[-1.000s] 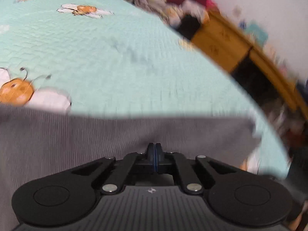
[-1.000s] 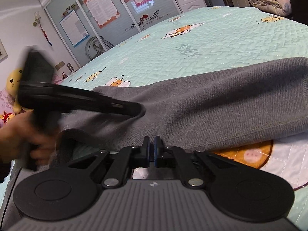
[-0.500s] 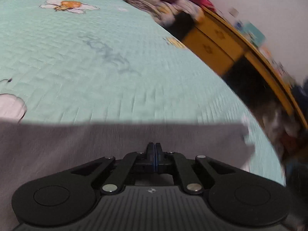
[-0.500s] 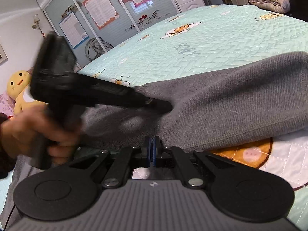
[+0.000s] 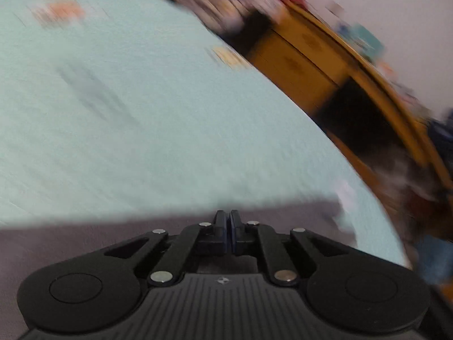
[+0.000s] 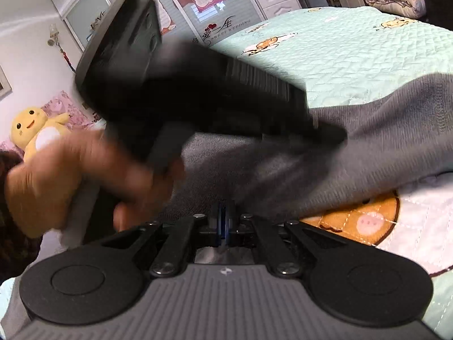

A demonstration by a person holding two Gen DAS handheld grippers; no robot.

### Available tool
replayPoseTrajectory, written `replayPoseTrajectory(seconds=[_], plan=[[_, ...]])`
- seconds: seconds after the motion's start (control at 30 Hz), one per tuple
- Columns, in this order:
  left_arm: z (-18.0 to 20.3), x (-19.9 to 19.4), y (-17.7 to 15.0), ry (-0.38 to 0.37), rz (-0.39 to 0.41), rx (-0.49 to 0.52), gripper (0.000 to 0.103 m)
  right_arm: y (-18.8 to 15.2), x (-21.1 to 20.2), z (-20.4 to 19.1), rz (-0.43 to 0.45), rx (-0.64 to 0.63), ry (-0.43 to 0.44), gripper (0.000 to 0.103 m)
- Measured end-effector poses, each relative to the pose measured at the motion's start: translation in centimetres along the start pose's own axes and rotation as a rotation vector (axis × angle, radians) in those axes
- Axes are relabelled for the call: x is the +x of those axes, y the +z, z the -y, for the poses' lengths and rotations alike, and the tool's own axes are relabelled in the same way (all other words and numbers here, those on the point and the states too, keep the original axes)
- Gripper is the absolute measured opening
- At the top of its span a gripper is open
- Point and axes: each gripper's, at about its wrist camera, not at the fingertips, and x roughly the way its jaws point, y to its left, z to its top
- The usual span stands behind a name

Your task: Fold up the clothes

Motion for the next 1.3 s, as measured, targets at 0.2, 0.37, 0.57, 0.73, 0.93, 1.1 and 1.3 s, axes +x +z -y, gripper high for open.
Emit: replayPoseTrajectory(seconds=[0.2, 0.37, 0.57, 0.73, 0.93, 1.1, 1.3], plan=[[-5.2, -9.5, 0.4, 0.086, 0.068, 0.045, 0.017, 0.1, -0.1, -0.3, -0.003, -0.008, -0.008, 0.000], [-10.6, -10.2, -2.4, 0.137, -0.073, 0.043, 0.018, 0.3, 0.1, -0.6, -0.006, -0.018, -0.021, 0.000], [-13.0, -8.2, -1.8, 0.276, 0.075, -0.032, 0.004, 0.4, 0.2, -0.3, -0.005, -0.017, -0.018, 0.000], [-11.9, -11.0, -1.7, 0.228, 0.134, -0.041, 0.005, 0.3, 0.6, -0.2, -0.003, -0.009, -0.012, 0.000], [-13.2, -11.7, -5.7, 0.260, 0.057, -0.023, 0.014, 0.2, 0.4, -0.2, -0.003, -0.021, -0.019, 0.000], [-14.8, -12.7, -4.7, 0.251, 0.187, -0.179, 0.005, 0.1, 0.1, -0.1, -0.002, -0.021, -0.018, 0.000], [-15.5, -13.6, -4.5, 0.206, 0.233, -0.213, 0.015, 0.1, 0.0, -0.3, -0.002, -0.029, -0.023, 0.000]])
